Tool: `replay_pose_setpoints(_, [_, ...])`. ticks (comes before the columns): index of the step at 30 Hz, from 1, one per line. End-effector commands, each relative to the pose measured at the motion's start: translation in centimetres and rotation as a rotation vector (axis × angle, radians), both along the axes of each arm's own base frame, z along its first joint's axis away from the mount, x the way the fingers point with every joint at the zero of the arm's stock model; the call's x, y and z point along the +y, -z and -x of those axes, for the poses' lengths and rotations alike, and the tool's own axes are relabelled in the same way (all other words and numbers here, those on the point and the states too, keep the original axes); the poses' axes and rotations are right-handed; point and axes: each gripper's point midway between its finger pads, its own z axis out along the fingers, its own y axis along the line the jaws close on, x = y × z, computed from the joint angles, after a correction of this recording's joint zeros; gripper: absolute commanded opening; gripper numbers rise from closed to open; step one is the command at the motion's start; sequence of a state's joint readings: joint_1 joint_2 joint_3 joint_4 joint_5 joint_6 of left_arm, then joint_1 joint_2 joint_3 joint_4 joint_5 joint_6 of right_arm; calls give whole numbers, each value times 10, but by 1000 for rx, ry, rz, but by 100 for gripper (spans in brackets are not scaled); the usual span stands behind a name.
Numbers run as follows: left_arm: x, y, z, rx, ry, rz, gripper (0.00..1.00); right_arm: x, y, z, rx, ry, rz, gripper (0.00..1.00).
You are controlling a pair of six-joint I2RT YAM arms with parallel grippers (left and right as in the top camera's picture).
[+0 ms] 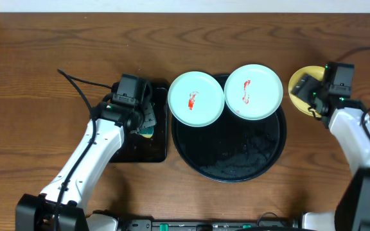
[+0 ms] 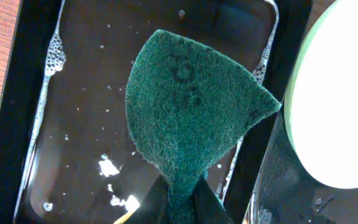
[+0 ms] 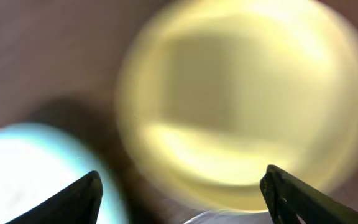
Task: Clean dirty plates on tray and stack at the side
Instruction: 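Carry the yellow plate right and set it on the table, then grip the pale-green plate rim with the right gripper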
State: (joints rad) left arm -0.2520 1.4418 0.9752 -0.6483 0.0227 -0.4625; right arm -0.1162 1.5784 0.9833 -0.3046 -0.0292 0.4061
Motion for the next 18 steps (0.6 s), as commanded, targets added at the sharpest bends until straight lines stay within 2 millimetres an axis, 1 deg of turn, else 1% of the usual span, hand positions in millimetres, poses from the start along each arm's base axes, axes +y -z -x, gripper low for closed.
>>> replay_pose_setpoints(1, [4, 3, 1, 7, 6, -20, 7, 67, -28, -4, -95, -404, -12, 80])
replay_pose_setpoints(2, [4, 3, 1, 7, 6, -20, 7, 74, -26, -2, -84, -421, -15, 80])
replay_pose_setpoints(4, [4, 3, 1, 6, 6, -20, 7, 87, -16, 6, -36, -452, -23, 80])
replay_pose_setpoints(5, [4, 3, 1, 6, 6, -20, 8, 91, -9, 11, -1, -459, -21, 78])
replay_pose_setpoints(6, [4, 3, 1, 6, 6, -20, 7, 95, 1, 17, 45, -462, -15, 73])
replay_pose_setpoints(9, [4, 3, 1, 6, 6, -20, 7, 97, 28, 34, 176, -419, -17, 66])
replay_pose_setpoints(12, [4, 3, 1, 6, 6, -20, 7, 97, 52, 47, 284, -339, -44, 66])
replay_pose_setpoints(14, [4, 3, 1, 6, 6, -20, 7, 100, 63, 49, 313, -328, -55, 67])
replay_pose_setpoints(18, [4, 3, 2, 7, 6, -20, 7, 102, 77, 45, 331, -297, -73, 60])
